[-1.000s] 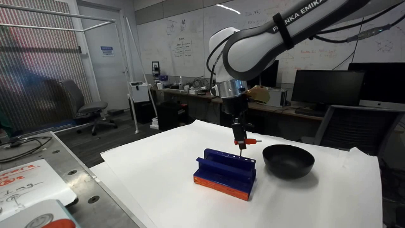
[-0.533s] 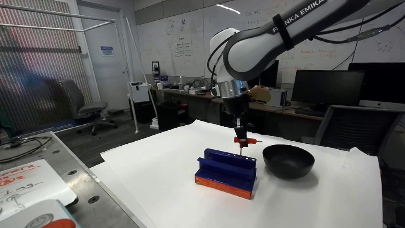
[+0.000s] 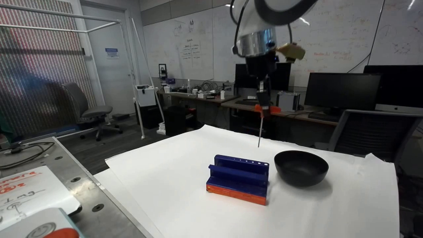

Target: Pick up the orange object tool and put it in the bowl

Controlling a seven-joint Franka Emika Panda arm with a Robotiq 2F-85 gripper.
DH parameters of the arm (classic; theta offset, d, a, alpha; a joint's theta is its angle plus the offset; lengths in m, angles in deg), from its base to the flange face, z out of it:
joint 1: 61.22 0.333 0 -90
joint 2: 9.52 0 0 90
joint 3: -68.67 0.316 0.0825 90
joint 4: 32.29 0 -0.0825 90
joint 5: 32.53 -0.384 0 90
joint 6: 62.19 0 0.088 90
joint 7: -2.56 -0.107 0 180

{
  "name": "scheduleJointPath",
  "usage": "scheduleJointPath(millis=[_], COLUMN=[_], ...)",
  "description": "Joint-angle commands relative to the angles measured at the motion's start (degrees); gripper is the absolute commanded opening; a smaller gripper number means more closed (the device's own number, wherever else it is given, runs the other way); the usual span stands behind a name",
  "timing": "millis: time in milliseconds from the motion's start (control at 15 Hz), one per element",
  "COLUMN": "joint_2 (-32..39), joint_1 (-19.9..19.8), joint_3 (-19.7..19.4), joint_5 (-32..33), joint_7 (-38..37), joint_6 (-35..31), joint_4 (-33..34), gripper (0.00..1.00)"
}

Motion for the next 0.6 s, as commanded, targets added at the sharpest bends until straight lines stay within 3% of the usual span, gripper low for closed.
scheduleJointPath(millis=[0, 267, 533], joint_2=[-6.87, -3.75, 5.45], joint_1=[0.96, 0.64, 1.57], joint_3=[-1.26, -1.67, -2.20], joint_5=[6.95, 14.37, 14.17], joint_7=[-8.54, -18.45, -25.25], joint_6=[2.41, 5.18, 12.80], joint_4=[-4.46, -7.18, -5.56], gripper=[0.10, 0.10, 0.11])
